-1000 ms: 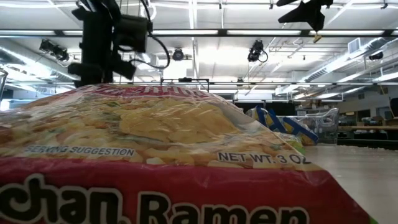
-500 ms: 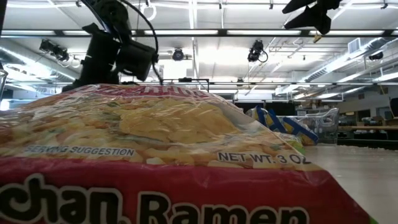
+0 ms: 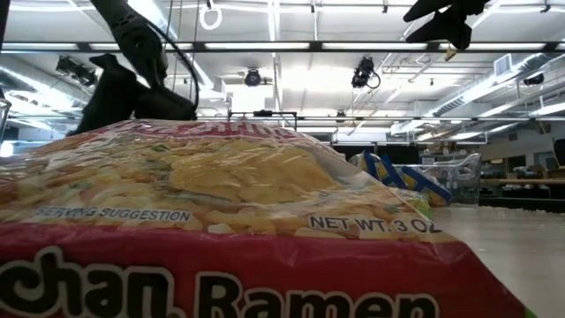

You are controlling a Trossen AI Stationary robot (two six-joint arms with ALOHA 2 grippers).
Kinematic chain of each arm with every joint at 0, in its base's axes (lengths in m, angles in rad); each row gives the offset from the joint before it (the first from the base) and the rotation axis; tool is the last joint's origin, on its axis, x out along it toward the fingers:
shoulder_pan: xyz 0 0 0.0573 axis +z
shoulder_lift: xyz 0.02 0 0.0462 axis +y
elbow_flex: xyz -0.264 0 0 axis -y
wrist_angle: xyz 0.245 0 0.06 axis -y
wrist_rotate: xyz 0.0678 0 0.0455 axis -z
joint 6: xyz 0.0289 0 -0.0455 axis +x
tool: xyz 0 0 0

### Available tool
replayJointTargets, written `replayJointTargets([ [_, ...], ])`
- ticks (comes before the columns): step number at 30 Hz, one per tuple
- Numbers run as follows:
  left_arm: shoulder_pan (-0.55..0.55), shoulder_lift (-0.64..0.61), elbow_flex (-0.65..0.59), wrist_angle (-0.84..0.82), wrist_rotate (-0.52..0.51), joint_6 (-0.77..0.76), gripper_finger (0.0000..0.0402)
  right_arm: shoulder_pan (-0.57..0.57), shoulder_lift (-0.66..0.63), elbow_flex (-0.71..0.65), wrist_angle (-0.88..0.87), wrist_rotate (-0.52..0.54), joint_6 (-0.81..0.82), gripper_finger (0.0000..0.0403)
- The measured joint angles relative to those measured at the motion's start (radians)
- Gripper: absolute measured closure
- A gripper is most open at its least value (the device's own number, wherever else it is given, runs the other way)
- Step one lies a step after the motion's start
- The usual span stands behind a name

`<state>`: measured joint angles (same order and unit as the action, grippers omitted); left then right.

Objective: Sort Maruchan noodles
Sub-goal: Put the blue noodle pack into the top right transparent bin

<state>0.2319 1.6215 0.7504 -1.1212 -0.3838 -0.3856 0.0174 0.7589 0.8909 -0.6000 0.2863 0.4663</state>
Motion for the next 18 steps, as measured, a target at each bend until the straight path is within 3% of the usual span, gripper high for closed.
replayJointTargets([
  [7,-0.011,-0.004,0.021,0.237,0.161,0.091,0.0164,0.0,0.0,0.0,-0.001,-0.023,0.005,0.0186],
  [10,-0.05,0.002,0.099,0.338,0.25,0.122,0.0177,0.0,0.0,0.0,-0.001,-0.039,0.013,0.0186],
  [12,-0.081,-0.007,0.159,0.309,0.283,0.16,0.0186,0.0,0.0,0.0,-0.001,-0.043,0.012,0.0186],
  [18,-0.159,-0.019,0.296,0.27,0.205,0.21,0.0197,0.0,0.0,0.0,-0.002,-0.044,0.013,0.0186],
])
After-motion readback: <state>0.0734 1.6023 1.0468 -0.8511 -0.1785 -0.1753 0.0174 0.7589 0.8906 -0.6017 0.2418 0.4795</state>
